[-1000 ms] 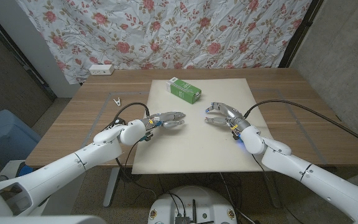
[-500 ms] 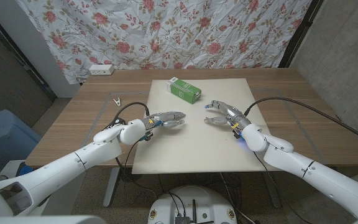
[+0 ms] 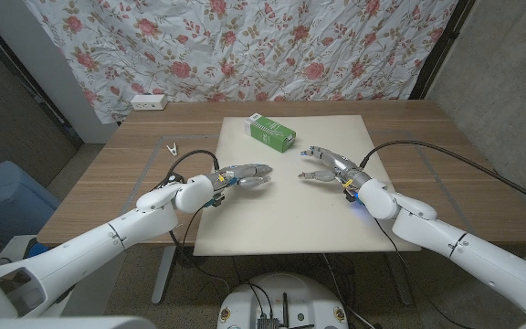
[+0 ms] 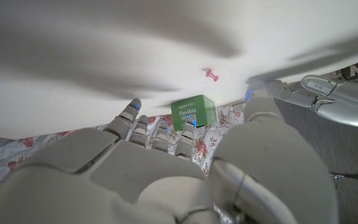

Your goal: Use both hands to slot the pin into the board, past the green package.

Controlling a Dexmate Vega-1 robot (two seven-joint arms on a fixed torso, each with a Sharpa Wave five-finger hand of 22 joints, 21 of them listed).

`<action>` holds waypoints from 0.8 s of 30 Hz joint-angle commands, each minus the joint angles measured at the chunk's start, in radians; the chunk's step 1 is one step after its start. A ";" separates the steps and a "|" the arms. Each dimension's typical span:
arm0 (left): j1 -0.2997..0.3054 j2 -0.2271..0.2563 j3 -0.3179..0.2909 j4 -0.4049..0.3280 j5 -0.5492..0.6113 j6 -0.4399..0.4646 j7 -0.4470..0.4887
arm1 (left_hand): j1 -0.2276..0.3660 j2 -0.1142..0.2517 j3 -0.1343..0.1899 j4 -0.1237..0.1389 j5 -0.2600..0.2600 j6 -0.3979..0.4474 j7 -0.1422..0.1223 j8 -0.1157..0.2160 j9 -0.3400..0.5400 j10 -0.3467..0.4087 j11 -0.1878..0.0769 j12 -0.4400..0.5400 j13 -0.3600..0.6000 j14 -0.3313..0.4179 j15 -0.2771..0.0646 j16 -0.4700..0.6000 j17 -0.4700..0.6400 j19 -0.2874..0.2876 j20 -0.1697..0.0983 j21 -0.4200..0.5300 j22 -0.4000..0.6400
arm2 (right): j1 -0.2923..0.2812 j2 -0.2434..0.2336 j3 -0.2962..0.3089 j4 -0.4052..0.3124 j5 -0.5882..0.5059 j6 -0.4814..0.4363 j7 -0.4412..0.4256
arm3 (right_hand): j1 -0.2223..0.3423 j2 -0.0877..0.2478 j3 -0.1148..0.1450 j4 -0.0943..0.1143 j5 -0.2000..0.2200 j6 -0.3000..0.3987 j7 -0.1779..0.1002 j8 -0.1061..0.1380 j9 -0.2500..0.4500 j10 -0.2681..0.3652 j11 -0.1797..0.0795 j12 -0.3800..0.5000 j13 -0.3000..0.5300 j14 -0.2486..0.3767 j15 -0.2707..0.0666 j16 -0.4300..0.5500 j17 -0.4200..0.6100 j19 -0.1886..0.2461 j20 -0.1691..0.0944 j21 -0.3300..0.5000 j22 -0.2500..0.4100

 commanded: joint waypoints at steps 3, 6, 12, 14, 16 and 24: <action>0.026 -0.007 -0.041 -0.025 -0.035 -0.006 0.066 | 0.008 0.111 0.010 -0.001 0.001 0.017 0.001 0.008 0.001 0.012 0.000 0.007 0.002 0.011 -0.019 0.006 0.002 0.013 -0.077 0.005 0.005 | -0.018 -0.002 0.039 0.007 0.042 0.050 -0.015 | -0.034 0.007 -0.004 0.015 -0.003 -0.011 0.003 -0.004 0.004 0.018 0.010 0.012 0.003 0.005 -0.003 0.003 0.003 0.007 -0.007 0.008 0.003; 0.032 -0.006 -0.052 -0.033 -0.044 -0.010 0.081 | 0.009 0.112 0.011 -0.003 0.001 0.021 0.002 0.009 0.001 0.013 0.001 0.006 0.002 0.012 -0.019 0.005 0.002 0.015 -0.074 0.005 0.005 | -0.021 -0.002 0.044 0.003 0.044 0.049 -0.018 | -0.044 0.011 -0.005 0.019 -0.005 -0.011 0.007 -0.004 0.004 0.025 0.009 0.014 0.003 0.009 -0.006 0.005 0.003 0.012 -0.007 0.010 0.003; 0.048 -0.003 -0.075 -0.052 -0.064 -0.003 0.106 | 0.011 0.111 0.014 -0.005 0.001 0.025 0.003 0.009 0.001 0.016 0.000 0.007 0.002 0.015 -0.019 0.005 0.001 0.022 -0.072 0.007 0.005 | -0.029 -0.001 0.057 -0.001 0.065 0.056 -0.019 | -0.057 0.018 -0.007 0.024 -0.007 -0.010 0.010 -0.003 0.004 0.030 0.010 0.016 0.003 0.016 -0.008 0.008 0.003 0.023 -0.010 0.014 0.003; 0.057 -0.003 -0.085 -0.055 -0.076 -0.002 0.120 | 0.011 0.111 0.015 -0.006 0.001 0.026 0.003 0.008 0.000 0.016 0.001 0.007 0.002 0.016 -0.018 0.005 0.001 0.023 -0.072 0.007 0.005 | -0.031 -0.004 0.062 -0.004 0.074 0.058 -0.015 | -0.062 0.022 -0.007 0.026 -0.008 -0.010 0.014 -0.003 0.004 0.033 0.010 0.017 0.002 0.017 -0.009 0.009 0.003 0.025 -0.012 0.014 0.003; 0.068 -0.004 -0.097 -0.059 -0.091 -0.001 0.135 | 0.012 0.111 0.016 -0.006 0.001 0.027 0.003 0.008 0.000 0.016 0.000 0.006 0.002 0.017 -0.018 0.005 0.001 0.027 -0.070 0.008 0.005 | -0.035 -0.004 0.068 -0.009 0.083 0.052 -0.014 | -0.066 0.026 -0.007 0.028 -0.009 -0.013 0.018 -0.005 0.004 0.032 0.010 0.017 0.002 0.016 -0.009 0.009 0.003 0.023 -0.012 0.013 0.003; 0.111 -0.028 -0.151 -0.059 -0.143 0.020 0.239 | 0.013 0.109 0.020 -0.009 0.001 0.033 0.002 0.008 0.000 0.024 0.001 0.008 0.002 0.027 -0.017 0.006 0.001 0.046 -0.066 0.012 0.005 | -0.067 0.024 0.105 -0.015 0.148 0.045 -0.058 | -0.104 0.059 -0.007 0.046 -0.008 -0.037 0.027 -0.011 0.004 0.041 0.010 0.020 0.002 0.017 -0.017 0.012 0.005 0.018 -0.022 0.010 0.002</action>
